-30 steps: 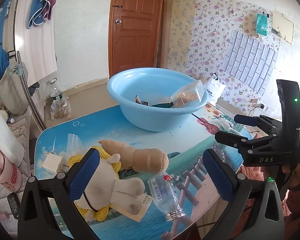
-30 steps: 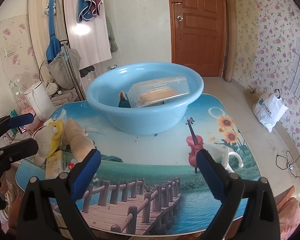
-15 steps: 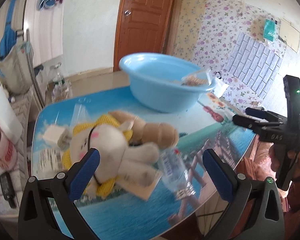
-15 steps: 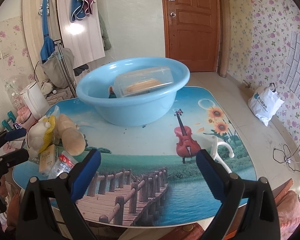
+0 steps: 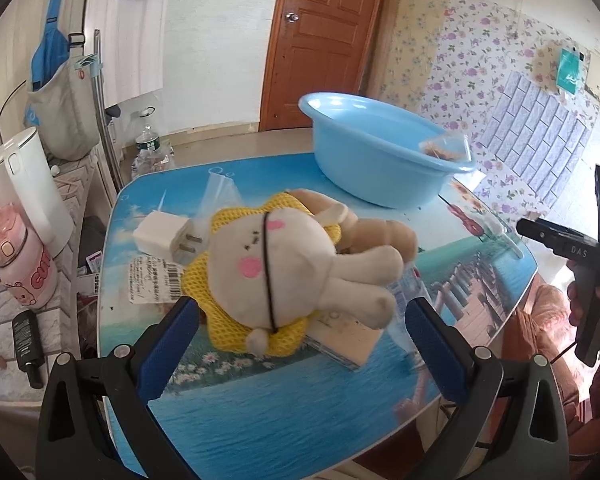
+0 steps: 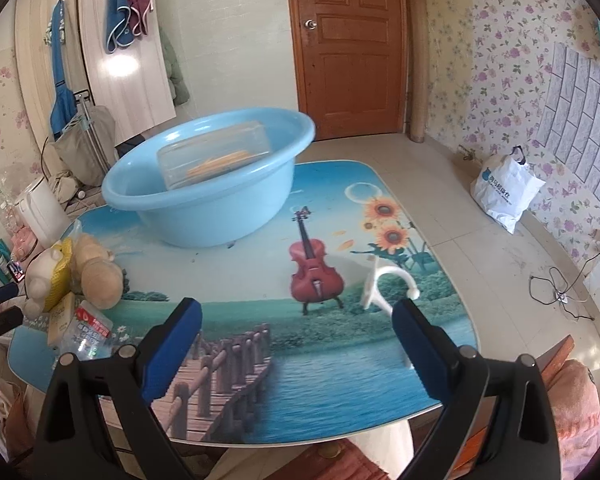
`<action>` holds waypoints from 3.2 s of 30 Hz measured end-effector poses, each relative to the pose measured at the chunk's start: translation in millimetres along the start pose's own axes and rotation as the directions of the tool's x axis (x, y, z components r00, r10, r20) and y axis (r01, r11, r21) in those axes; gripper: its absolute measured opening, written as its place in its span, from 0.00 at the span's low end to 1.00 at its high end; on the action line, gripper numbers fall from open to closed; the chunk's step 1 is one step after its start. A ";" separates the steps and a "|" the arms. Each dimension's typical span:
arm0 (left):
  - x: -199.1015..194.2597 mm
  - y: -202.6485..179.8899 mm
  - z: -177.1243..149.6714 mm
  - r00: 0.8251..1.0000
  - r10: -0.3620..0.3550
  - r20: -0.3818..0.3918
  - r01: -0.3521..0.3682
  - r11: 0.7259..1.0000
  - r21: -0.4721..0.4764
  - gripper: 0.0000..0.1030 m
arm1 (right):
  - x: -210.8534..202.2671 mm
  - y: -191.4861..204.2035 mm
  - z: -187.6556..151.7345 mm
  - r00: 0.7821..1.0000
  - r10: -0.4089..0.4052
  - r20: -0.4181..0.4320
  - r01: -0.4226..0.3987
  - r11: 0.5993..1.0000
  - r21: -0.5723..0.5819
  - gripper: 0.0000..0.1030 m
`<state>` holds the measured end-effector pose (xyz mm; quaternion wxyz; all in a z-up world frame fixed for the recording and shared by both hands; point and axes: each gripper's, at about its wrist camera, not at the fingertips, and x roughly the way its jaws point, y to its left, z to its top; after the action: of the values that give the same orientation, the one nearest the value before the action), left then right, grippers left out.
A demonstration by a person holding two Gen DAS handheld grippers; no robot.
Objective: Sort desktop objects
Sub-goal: 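Withdraw both open grippers from the basin back over the table, then grasp the plush bunny with left gripper while right grasps the white plastic hook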
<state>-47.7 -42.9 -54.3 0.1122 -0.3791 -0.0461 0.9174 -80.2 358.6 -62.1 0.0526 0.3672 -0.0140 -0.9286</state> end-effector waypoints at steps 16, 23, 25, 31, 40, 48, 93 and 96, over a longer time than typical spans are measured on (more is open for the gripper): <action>28.8 9.2 17.8 1.000 -0.006 -0.009 0.007 1.000 0.004 1.00 | 32.6 -44.2 -6.6 0.994 -0.098 -0.038 0.101 0.991 0.093 0.95; 44.3 5.8 16.3 1.000 0.003 -0.007 -0.003 1.000 0.021 1.00 | 49.3 -43.5 0.9 0.992 -0.115 -0.046 0.119 0.988 0.094 0.95; 47.5 7.9 16.9 1.000 0.000 -0.009 0.000 1.000 0.017 1.00 | 54.3 -43.5 0.9 0.991 -0.117 -0.057 0.122 0.988 0.096 0.95; 57.1 12.0 17.9 1.000 -0.005 -0.014 0.005 1.000 0.012 1.00 | 67.4 -41.1 -2.9 0.987 -0.133 -0.094 0.141 0.986 0.085 0.95; 50.7 22.2 16.5 0.998 -0.055 0.001 0.055 0.998 -0.021 0.84 | 70.2 -38.8 -0.2 0.987 -0.140 -0.081 0.144 0.988 0.058 0.46; 31.5 26.6 20.4 0.999 -0.032 0.041 0.032 0.999 -0.011 0.64 | 60.4 -36.0 0.1 0.994 -0.094 -0.062 0.097 0.994 0.058 0.17; 17.2 18.2 24.0 0.994 -0.076 0.077 0.078 0.997 -0.024 0.65 | 40.4 -12.6 5.0 1.000 0.012 -0.004 -0.013 0.999 -0.032 0.18; 9.2 15.2 26.8 0.993 -0.076 0.093 0.078 0.997 -0.016 0.65 | 33.5 -8.9 8.0 0.999 0.036 0.011 -0.036 0.999 -0.030 0.18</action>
<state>-75.6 -55.4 -44.2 0.1415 -0.3351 -0.0747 0.9285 -110.8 363.8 -79.6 0.0748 0.3608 -0.0068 -0.9296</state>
